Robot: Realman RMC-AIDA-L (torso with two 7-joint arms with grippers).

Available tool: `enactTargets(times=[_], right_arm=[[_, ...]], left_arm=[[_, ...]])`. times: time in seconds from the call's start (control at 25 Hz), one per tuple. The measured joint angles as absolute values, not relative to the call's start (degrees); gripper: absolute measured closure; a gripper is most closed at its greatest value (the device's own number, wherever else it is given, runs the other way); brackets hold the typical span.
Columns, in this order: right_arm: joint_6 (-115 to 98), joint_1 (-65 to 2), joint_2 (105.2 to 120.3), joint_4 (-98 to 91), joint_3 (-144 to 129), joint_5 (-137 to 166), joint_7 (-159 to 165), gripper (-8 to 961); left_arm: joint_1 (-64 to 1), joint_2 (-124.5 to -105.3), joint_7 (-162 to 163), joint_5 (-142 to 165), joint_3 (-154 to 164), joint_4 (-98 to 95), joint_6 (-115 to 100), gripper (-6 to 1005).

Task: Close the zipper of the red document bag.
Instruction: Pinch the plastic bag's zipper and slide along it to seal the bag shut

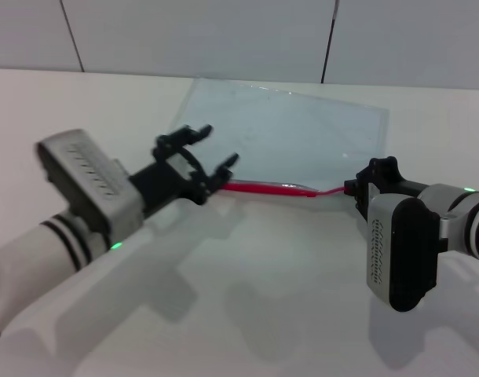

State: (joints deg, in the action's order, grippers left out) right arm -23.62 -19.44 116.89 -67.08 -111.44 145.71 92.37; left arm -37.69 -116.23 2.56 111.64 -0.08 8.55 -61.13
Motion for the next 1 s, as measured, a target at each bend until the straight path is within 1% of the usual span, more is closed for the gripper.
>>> enactTargets(times=[0.36, 0.6, 0.8, 1.0], right_arm=[[-23.6, -19.4, 116.89, -68.4, -112.1, 145.7, 93.5, 934], [-23.6, -19.7, 116.81, -68.3, -112.2, 145.7, 93.8, 933], [-23.6, -19.6, 116.8, -68.1, -112.1, 145.7, 93.8, 933], [-23.6, -19.5, 116.7, -67.9, -111.7, 145.7, 93.9, 935]], left_arm=[[-42.9, -116.27, -7.5, 113.8, -0.1, 16.2, -46.9, 414], [-44.7, -116.28, -19.3, 113.0, -3.0, 22.5, -37.3, 414], [-42.7, -116.23, -34.7, 113.0, -12.4, 29.0, -31.8, 414], [-38.5, -116.09, -50.1, 113.0, -21.2, 34.7, -29.3, 422]])
